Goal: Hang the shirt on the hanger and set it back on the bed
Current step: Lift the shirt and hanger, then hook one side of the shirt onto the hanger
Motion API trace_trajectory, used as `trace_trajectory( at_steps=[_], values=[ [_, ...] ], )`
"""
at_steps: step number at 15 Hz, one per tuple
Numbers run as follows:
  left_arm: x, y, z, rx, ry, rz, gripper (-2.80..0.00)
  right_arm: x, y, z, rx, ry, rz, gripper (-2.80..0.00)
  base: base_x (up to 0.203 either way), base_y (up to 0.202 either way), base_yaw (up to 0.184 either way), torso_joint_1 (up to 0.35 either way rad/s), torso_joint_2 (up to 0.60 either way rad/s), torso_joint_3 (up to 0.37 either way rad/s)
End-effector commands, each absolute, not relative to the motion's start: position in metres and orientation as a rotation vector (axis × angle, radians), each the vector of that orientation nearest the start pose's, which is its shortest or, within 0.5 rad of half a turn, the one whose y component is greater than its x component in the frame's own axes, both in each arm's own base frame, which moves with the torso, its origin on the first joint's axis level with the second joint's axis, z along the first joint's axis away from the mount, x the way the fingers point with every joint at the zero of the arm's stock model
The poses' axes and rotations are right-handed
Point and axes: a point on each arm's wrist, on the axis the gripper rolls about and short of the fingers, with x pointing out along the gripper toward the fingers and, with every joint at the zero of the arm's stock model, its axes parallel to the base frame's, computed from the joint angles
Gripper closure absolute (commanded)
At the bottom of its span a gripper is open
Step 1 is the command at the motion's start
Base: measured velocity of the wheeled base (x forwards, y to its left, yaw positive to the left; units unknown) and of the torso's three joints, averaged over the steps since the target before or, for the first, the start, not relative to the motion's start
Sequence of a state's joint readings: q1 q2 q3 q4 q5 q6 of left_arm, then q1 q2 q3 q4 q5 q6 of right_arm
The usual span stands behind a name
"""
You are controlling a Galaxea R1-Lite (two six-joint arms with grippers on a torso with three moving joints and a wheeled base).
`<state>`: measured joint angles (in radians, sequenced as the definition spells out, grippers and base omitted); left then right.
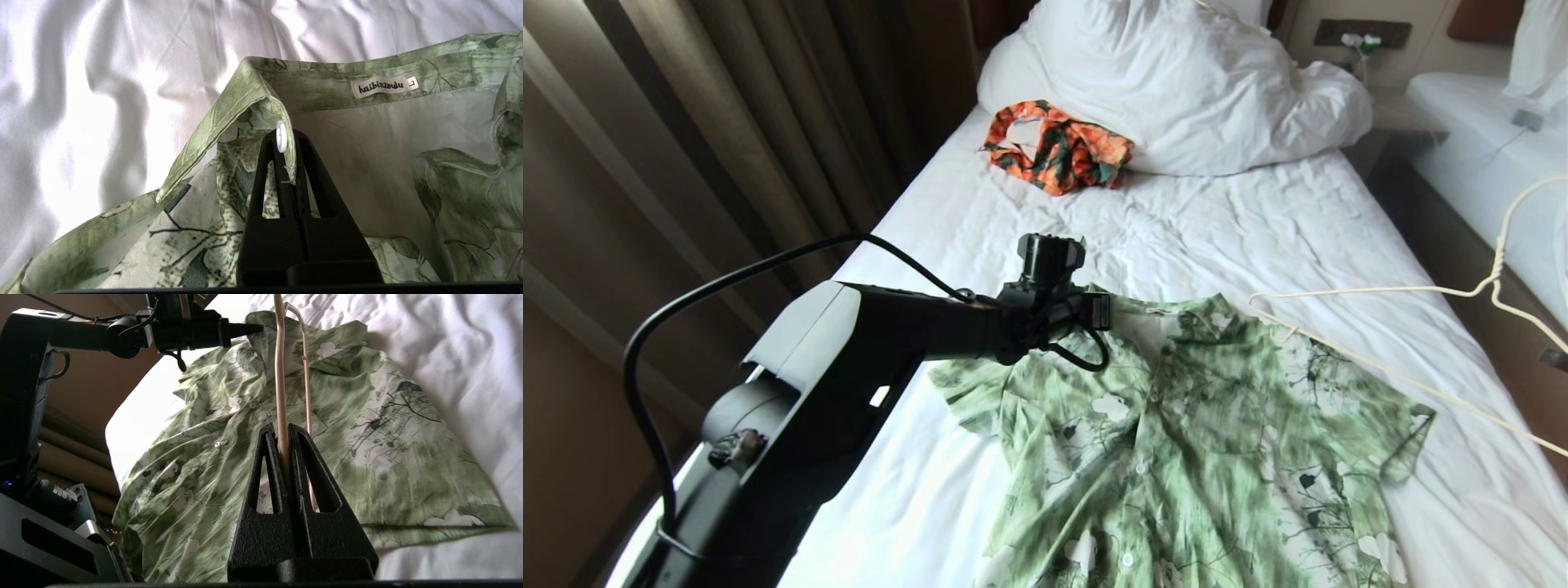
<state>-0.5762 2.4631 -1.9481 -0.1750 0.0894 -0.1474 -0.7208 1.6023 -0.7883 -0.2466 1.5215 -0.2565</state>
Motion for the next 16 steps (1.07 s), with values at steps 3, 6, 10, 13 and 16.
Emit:
trace_trajectory(
  at_steps=[3,6,10,13,16],
  values=[
    [0.43,-0.277,0.157,-0.064,0.333,-0.456,0.0,0.236,-0.126,0.186,0.26,0.16,0.949,0.0,0.0,0.0,0.0,0.0,0.0,0.0],
    [0.407,-0.266,0.201,-0.134,0.348,-0.45,0.0,0.26,-0.105,0.184,0.268,0.192,1.043,0.0,0.0,0.0,0.0,0.0,0.0,0.0],
    [0.377,-0.247,0.222,-0.143,0.391,-0.435,0.0,0.297,-0.063,0.186,0.249,0.258,1.129,0.0,0.0,0.0,0.0,0.0,0.0,0.0],
    [0.35,-0.235,0.243,-0.147,0.379,-0.449,0.0,0.312,-0.04,0.191,0.21,0.275,1.145,0.0,0.0,0.0,0.0,0.0,0.0,0.0],
    [0.331,-0.242,0.253,-0.147,0.369,-0.477,0.0,0.323,-0.024,0.201,0.183,0.27,1.163,0.0,0.0,0.0,0.0,0.0,0.0,0.0]
  ],
)
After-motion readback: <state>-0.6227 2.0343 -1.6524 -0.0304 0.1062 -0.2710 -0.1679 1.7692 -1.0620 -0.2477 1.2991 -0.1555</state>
